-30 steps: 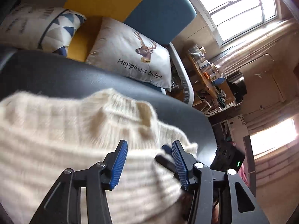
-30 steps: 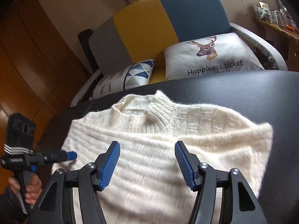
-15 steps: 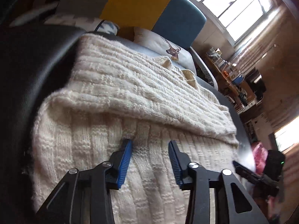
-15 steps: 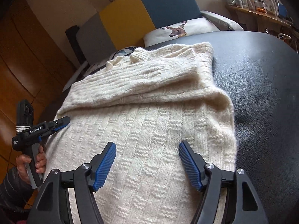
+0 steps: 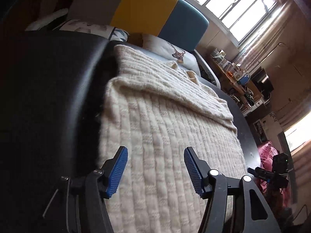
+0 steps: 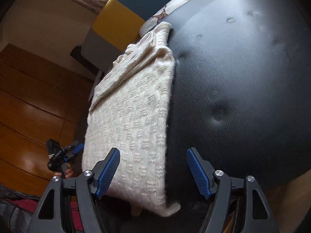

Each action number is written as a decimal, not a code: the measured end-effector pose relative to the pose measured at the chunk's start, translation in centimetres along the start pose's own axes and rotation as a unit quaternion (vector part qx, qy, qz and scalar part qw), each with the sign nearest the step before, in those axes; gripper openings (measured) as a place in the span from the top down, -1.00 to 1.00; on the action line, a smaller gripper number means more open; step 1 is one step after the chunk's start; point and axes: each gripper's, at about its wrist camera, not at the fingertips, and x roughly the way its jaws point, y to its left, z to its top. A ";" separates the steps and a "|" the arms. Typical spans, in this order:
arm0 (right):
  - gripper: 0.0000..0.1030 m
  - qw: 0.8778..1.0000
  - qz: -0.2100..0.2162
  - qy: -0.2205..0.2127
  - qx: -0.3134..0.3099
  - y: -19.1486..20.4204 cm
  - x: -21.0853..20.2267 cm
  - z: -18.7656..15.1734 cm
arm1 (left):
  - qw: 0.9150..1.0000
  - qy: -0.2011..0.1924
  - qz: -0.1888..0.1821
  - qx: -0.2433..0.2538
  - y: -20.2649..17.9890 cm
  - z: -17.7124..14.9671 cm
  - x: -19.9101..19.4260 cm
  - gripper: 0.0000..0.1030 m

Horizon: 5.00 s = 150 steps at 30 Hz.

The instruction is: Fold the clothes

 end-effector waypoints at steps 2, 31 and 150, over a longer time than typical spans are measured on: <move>-0.42 0.999 0.039 0.020 0.006 0.1 1.0 0.0 | 1.000 0.011 0.001 -0.023 1.4 -1.6 -0.7 -0.23; -0.52 0.992 0.000 0.057 -0.117 6.4 6.3 -1.3 | 0.988 0.066 -0.133 -0.052 2.5 -8.6 -3.7 -0.74; 0.37 0.979 0.136 -0.063 0.135 4.5 14.3 17.4 | 0.880 -0.009 -0.309 -0.360 8.2 9.9 7.5 0.76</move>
